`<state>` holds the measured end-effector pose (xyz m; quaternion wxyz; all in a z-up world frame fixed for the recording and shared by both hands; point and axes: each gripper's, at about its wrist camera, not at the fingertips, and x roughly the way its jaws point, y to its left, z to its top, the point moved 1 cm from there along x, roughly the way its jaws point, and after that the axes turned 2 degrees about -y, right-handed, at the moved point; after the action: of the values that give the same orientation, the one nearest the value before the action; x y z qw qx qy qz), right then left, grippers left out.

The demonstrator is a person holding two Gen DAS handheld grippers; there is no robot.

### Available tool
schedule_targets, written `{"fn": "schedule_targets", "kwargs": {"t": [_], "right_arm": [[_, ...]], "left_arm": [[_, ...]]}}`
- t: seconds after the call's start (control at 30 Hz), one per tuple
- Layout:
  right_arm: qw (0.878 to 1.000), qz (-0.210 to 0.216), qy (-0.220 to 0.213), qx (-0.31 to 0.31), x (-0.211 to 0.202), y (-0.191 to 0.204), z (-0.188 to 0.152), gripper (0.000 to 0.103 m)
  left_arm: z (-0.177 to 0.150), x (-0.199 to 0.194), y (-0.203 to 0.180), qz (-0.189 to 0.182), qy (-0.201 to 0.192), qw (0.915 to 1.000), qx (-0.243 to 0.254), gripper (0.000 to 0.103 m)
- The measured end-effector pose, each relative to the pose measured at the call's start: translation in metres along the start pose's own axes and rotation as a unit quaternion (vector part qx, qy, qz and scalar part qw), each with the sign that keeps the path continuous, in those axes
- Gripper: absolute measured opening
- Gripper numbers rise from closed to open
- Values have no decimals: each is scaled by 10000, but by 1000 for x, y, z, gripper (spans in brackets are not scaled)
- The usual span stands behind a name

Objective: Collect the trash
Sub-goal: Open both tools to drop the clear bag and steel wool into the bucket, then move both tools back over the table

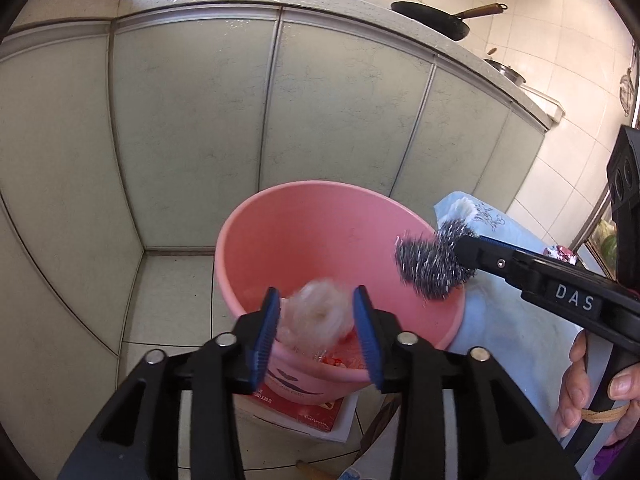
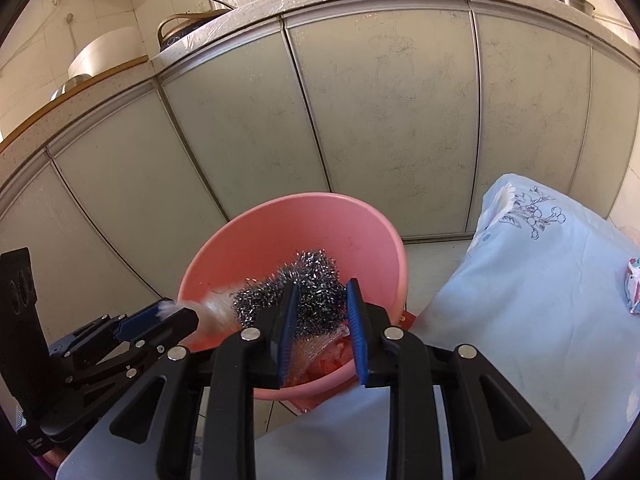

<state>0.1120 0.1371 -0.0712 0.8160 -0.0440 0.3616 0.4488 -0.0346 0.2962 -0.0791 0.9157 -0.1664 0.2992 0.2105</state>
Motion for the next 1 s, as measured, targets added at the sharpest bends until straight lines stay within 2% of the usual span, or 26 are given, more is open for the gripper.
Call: {"fn": "schedule_targets", "kwargs": {"t": [0.2, 0.53, 0.83, 1.0], "right_arm": [[9998, 89, -168, -79, -13, 3, 1, 36], [9993, -17, -317, -193, -45, 2, -12, 36], [9992, -99, -368, -75, -78, -8, -25, 36], [9988, -253, -415, -18, -97, -21, -34, 36]], "left_arm": [[2, -5, 5, 6, -36, 9999, -117, 45], [6, -24, -4, -81, -162, 9998, 18, 46], [7, -39, -28, -245, -191, 9991, 276, 46], [7, -44, -45, -377, -189, 9981, 449, 51]]}}
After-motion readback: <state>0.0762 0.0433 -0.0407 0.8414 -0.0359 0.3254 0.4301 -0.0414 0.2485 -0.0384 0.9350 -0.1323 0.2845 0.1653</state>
